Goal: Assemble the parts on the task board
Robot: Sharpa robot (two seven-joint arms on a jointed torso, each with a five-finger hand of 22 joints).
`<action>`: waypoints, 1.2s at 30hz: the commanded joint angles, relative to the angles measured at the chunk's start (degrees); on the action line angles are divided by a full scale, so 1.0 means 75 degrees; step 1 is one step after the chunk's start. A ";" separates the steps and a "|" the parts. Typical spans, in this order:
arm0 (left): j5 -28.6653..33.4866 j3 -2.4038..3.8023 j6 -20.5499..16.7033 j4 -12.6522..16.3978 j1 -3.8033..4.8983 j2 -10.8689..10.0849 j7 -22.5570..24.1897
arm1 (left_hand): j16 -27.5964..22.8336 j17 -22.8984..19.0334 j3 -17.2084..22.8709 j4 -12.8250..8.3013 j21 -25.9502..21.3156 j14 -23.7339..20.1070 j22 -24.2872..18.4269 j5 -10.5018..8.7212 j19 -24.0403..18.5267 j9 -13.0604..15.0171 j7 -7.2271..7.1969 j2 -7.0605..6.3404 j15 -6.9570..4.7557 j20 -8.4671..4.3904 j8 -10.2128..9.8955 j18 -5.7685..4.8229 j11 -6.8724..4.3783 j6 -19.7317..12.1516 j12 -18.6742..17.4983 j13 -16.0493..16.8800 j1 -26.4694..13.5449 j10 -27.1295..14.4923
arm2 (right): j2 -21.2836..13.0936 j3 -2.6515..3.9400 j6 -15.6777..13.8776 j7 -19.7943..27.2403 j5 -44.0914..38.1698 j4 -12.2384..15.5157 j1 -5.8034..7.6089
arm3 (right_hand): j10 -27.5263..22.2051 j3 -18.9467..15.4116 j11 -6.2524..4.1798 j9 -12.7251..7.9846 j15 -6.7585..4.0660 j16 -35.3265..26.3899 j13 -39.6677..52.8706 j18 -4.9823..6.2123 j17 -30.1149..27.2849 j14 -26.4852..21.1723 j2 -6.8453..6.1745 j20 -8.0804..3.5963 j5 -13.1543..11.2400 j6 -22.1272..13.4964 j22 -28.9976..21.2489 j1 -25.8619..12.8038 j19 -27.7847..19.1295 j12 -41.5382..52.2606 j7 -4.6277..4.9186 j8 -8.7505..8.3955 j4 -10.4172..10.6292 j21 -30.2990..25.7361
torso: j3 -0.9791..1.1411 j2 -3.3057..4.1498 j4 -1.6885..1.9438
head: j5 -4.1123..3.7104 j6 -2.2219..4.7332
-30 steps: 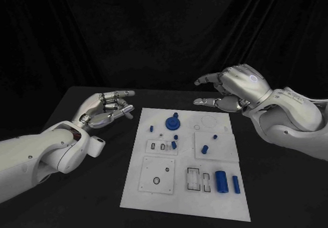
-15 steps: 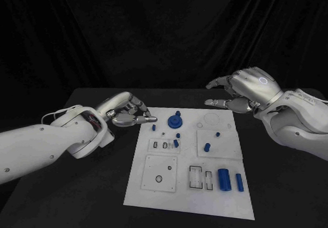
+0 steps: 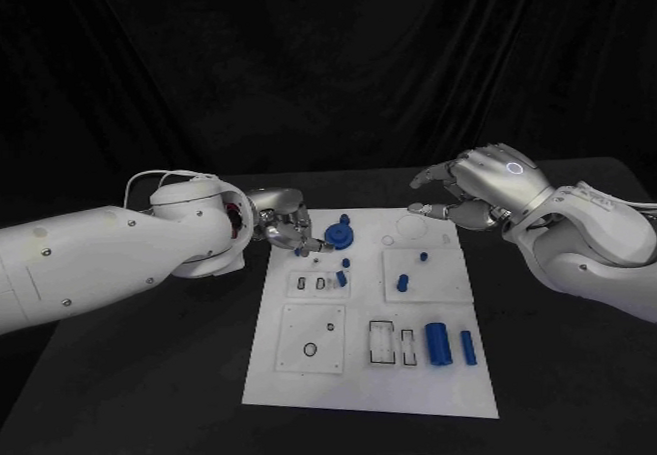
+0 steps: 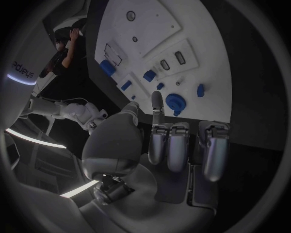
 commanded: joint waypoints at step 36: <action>-0.0207 0.0003 -0.0137 -0.0518 0.0089 0.1118 0.0138 | 0.0020 0.2008 0.0111 -0.0046 -0.0032 0.0791 0.1924 -0.1175 0.0700 -0.2049 0.0658 0.0289 0.0507 0.0493 -0.2057 -0.0015 0.0547 -0.0616 0.0026 0.2008 0.0625 0.0800 | 0.0008 0.0008 0.0267 -0.0477 -0.0056 -0.0188 -0.0297 | 0.0758 0.0005 0.0006 -0.0033 0.0003 0.0022 0.1920 0.0062 0.0590 0.0556 0.0143 -0.0003 0.0346 0.0098 0.1613 0.0024 0.0306 -0.0052 -0.0014 0.0016 0.0032 0.0004 | -0.0013 -0.0105 -0.0140 | 0.0099 -0.0371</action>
